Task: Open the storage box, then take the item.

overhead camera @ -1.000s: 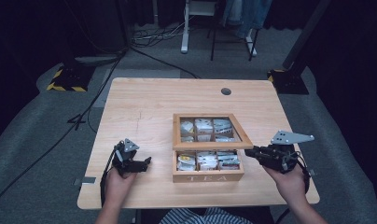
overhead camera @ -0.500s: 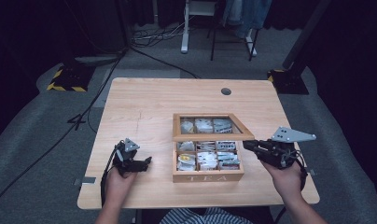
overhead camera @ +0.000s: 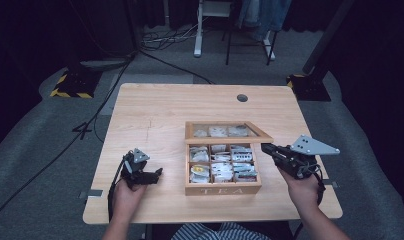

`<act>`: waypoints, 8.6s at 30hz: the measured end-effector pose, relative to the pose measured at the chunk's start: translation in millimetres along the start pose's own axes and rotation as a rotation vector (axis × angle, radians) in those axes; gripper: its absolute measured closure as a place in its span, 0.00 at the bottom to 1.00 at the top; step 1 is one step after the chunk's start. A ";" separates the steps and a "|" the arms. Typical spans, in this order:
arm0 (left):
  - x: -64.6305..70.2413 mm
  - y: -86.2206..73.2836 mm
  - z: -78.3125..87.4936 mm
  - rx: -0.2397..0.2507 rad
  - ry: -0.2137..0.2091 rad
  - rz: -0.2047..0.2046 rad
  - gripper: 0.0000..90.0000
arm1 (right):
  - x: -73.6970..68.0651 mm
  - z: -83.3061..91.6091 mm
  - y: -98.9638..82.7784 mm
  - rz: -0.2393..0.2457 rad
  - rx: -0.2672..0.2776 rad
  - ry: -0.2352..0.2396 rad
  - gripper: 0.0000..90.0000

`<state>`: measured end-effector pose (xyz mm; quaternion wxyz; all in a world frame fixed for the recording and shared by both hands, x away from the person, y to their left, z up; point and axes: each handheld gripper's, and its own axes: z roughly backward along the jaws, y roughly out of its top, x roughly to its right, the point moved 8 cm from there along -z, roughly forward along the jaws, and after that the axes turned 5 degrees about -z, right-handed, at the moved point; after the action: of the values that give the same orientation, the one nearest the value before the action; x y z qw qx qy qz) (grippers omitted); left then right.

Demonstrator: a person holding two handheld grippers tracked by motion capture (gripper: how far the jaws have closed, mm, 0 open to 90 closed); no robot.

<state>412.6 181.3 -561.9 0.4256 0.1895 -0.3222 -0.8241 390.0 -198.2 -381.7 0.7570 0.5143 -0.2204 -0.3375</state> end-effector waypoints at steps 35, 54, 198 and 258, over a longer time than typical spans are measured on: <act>17.9 10.3 15.0 0.018 -0.041 0.020 0.32 | 7.7 -13.4 23.9 0.023 0.052 -0.081 1.00; 33.7 31.4 47.8 0.092 -0.131 0.001 0.31 | 8.9 -13.7 24.0 0.002 0.069 -0.065 1.00; 187.4 131.2 30.7 0.113 -0.456 -0.385 0.99 | 10.1 -14.3 23.8 0.016 0.074 -0.051 1.00; 94.8 126.7 107.8 0.223 -0.261 -0.251 0.99 | 10.7 -14.0 24.2 0.015 0.077 -0.047 1.00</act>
<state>369.0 88.7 -400.1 0.2506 0.1656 -0.4376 -0.8475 413.6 -191.4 -364.6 0.7339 0.5333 -0.2545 -0.3351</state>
